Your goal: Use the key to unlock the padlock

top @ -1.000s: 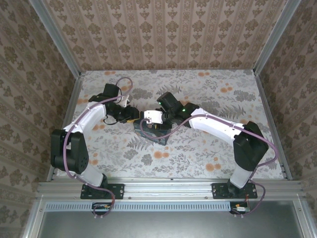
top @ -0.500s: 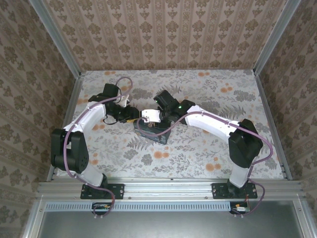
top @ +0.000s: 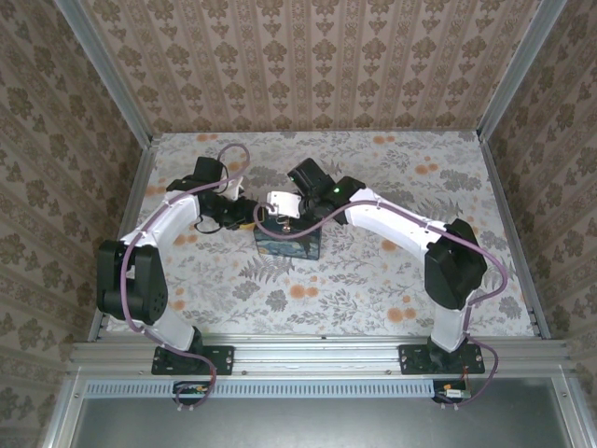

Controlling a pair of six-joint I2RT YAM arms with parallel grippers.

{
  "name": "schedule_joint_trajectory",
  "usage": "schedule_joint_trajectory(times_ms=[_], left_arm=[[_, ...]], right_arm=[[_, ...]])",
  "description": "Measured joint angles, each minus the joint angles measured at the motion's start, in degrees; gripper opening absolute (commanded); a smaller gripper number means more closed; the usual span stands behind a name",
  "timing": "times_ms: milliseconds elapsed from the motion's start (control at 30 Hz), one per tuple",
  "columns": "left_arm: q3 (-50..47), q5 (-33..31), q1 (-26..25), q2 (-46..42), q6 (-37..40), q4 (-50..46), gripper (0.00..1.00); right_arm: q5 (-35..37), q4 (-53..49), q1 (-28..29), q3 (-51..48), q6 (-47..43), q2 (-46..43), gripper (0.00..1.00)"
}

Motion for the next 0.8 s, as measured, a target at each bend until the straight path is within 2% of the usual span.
schedule_joint_trajectory(times_ms=[300,500,600,800], left_arm=[[0.00,0.74,-0.02,0.35,0.00,0.20,0.35],[-0.02,1.25,-0.07,0.46,-0.07,0.39,0.35],[-0.09,1.27,-0.24,0.48,-0.09,0.70,0.35],[-0.11,1.27,-0.33,0.48,-0.09,0.81,0.35]], right_arm=[[-5.84,-5.44,-1.60,6.25,7.78,2.69,0.24],[-9.01,-7.67,-1.31,6.78,12.15,3.28,0.24],[-9.40,-7.61,-0.74,6.69,13.68,3.26,0.32],[-9.44,-6.56,-1.27,4.28,13.35,1.88,0.55]])
